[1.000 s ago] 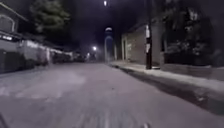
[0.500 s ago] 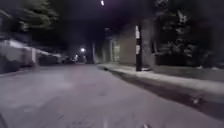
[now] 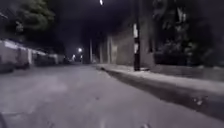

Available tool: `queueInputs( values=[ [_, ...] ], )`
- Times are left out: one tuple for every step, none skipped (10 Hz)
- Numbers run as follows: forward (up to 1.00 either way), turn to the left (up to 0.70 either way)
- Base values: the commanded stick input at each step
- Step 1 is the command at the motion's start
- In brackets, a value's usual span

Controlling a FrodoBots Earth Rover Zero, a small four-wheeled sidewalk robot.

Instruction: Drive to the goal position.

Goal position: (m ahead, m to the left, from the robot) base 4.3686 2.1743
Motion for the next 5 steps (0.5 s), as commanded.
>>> queueInputs(
  values=[
    [0.5,0.0],
    [0.5,0.0],
    [0.5,0.0],
    [0.5,0.0],
    [0.5,0.0]
  ],
)
